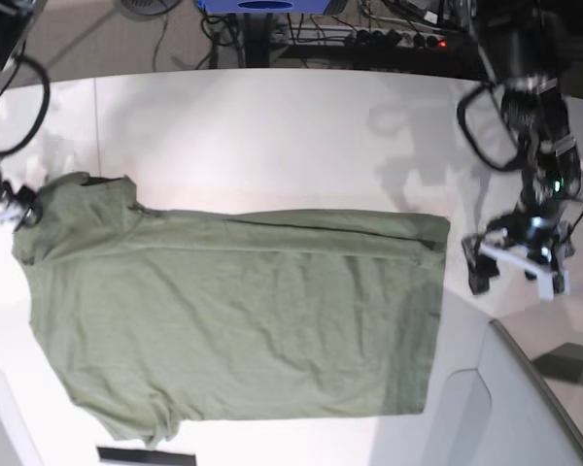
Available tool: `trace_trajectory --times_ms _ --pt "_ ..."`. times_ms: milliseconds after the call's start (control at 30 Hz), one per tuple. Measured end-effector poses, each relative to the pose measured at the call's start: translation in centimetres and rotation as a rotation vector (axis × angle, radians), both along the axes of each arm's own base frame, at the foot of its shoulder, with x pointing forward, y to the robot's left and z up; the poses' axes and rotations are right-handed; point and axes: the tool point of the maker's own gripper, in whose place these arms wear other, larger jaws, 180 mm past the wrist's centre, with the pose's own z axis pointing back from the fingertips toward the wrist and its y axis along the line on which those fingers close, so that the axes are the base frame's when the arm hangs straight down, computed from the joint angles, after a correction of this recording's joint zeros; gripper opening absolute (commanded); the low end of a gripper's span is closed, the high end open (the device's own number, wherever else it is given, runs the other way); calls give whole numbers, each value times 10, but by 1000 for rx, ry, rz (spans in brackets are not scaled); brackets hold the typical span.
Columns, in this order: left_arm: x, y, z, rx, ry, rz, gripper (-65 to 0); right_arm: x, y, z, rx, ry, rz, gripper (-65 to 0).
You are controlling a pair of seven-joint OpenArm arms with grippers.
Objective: Layout the t-shirt on the table in an organized manner, then fold the t-shirt properly
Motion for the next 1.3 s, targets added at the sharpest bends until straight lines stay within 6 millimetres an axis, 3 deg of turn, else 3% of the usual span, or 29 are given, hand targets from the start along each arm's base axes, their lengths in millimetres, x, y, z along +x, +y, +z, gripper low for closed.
trace_trajectory --times_ms 233,400,567,667,800,833,933,1000,1167,1300 --pt "-64 -1 -36 18 141 -13 -56 -11 6 -15 15 -7 -29 -203" --pt "-81 2 -46 22 177 -10 -56 -6 14 -22 22 17 -1 -203" --pt "-82 1 -47 20 177 -9 -56 14 31 -18 28 -27 44 -222" --pt "-81 1 -47 19 177 -9 -56 12 36 -22 26 -17 60 -359" --pt "-81 0 -47 18 176 -8 -56 8 36 -30 38 6 52 -623" --pt "-81 0 -47 18 177 -8 -56 8 37 -31 40 8 52 -650" --pt "-81 1 -47 18 176 -9 -56 10 39 -30 48 24 59 -644" --pt "-81 1 -46 19 176 -9 -56 21 42 -24 63 18 69 -650" --pt "-80 1 -45 19 172 -9 -56 81 43 12 82 -89 79 -650" --pt "-78 2 -44 21 168 -9 -56 107 32 14 113 -72 47 -650"
